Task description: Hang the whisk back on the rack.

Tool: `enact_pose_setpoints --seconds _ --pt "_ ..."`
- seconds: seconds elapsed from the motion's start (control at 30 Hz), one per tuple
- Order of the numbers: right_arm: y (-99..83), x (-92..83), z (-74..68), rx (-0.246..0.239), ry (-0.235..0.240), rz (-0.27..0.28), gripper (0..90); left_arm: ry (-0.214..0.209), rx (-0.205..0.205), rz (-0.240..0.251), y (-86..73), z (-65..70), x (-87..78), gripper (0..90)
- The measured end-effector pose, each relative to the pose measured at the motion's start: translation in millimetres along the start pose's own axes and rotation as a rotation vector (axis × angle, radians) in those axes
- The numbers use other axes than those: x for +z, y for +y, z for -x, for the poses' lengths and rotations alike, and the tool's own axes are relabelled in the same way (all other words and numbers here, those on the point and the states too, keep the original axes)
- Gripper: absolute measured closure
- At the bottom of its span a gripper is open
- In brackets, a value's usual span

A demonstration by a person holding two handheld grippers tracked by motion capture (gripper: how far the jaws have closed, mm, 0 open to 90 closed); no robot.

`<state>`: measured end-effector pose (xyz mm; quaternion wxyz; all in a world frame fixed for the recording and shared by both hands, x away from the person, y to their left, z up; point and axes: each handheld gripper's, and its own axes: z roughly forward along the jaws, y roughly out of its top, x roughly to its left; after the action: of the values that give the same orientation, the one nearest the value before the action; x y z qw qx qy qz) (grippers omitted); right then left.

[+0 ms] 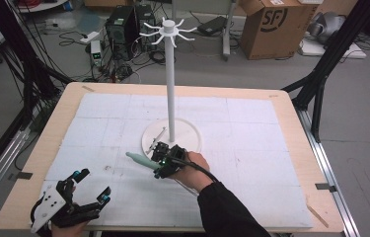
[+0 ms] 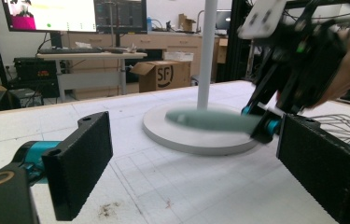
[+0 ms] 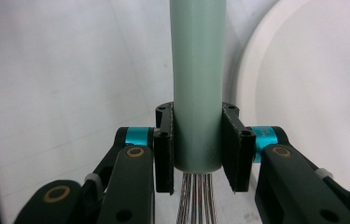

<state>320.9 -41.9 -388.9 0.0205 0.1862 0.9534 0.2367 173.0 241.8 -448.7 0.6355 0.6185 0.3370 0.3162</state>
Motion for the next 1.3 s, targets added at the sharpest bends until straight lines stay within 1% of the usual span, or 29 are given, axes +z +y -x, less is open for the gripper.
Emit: enact_pose_setpoints --seconds 0.13,0.17,0.23,0.37,0.43,0.53,0.57,0.6,0.63,0.67,0.7,0.8,0.83,0.87,0.97,1.1,1.17,1.23,1.27,1.3 --pt "-7.7 -25.2 2.3 0.004 -0.006 0.079 69.4 -0.001 0.003 -0.004 -0.2 0.3 0.1 11.0" --pt "-9.2 -30.0 3.0 0.01 -0.006 0.093 69.4 -0.001 0.004 -0.005 -0.2 0.3 0.2 11.0" --pt "-14.1 -42.3 7.1 0.027 -0.003 0.147 69.3 0.002 0.003 -0.003 -0.5 0.6 0.6 11.0" --pt "-20.1 -62.7 12.8 0.051 -0.004 0.208 69.4 0.001 0.003 -0.006 -0.7 0.9 0.6 11.0" --pt "-20.6 -73.8 14.5 0.053 -0.005 0.24 69.4 0.0 0.004 -0.007 -0.8 0.9 0.8 11.1" --pt "-18.0 -91.5 13.9 0.051 0.008 0.295 69.4 0.001 0.004 -0.006 -0.9 0.9 0.9 11.0" --pt "-16.4 -97.3 13.9 0.049 0.028 0.313 69.4 0.0 0.003 -0.006 -0.9 0.9 1.0 11.0" --pt "-15.2 -103.1 13.3 0.054 0.039 0.341 69.4 0.0 0.004 -0.008 -0.8 0.8 0.9 11.1" --pt "-12.4 -113.9 13.7 0.051 0.059 0.391 69.4 0.0 0.004 -0.007 -0.8 0.9 0.8 11.0" --pt "-12.4 -113.9 13.7 0.051 0.059 0.391 69.4 0.0 0.005 -0.008 -0.7 0.9 0.7 11.0" --pt "-11.1 -119.9 13.7 0.055 0.061 0.413 69.3 0.0 0.004 -0.01 -0.7 1.0 0.8 11.1" --pt "-7.6 -137.0 14.3 0.065 0.075 0.49 69.3 0.0 0.004 -0.01 -0.8 0.8 0.7 11.1" --pt "-4.3 -146.8 15.7 0.062 0.074 0.53 69.4 0.0 0.003 -0.011 -0.9 0.8 0.8 11.1" --pt "-4.3 -146.8 15.7 0.062 0.074 0.53 69.4 0.0 0.003 -0.012 -0.9 0.7 0.7 11.1" --pt "1.3 -160.0 16.5 0.057 0.07 0.573 69.4 0.001 0.003 -0.01 -0.9 0.8 0.7 11.1" --pt "9.3 -176.8 17.5 0.053 0.073 0.648 69.4 0.002 0.005 -0.009 -0.9 1.0 0.7 11.1" --pt "11.4 -182.1 19.0 0.06 0.074 0.684 69.3 0.001 0.004 -0.011 -1.0 0.8 0.8 11.1" --pt "14.2 -185.6 21.3 0.062 0.067 0.704 69.4 0.001 0.001 -0.01 -1.1 0.9 1.0 11.1" --pt "15.1 -186.8 21.4 0.07 0.064 0.71 69.3 0.001 0.004 -0.012 -1.0 0.8 0.8 11.1" --pt "17.9 -189.1 24.3 0.08 0.064 0.747 69.3 0.001 0.005 -0.011 -1.0 1.0 0.8 11.1"
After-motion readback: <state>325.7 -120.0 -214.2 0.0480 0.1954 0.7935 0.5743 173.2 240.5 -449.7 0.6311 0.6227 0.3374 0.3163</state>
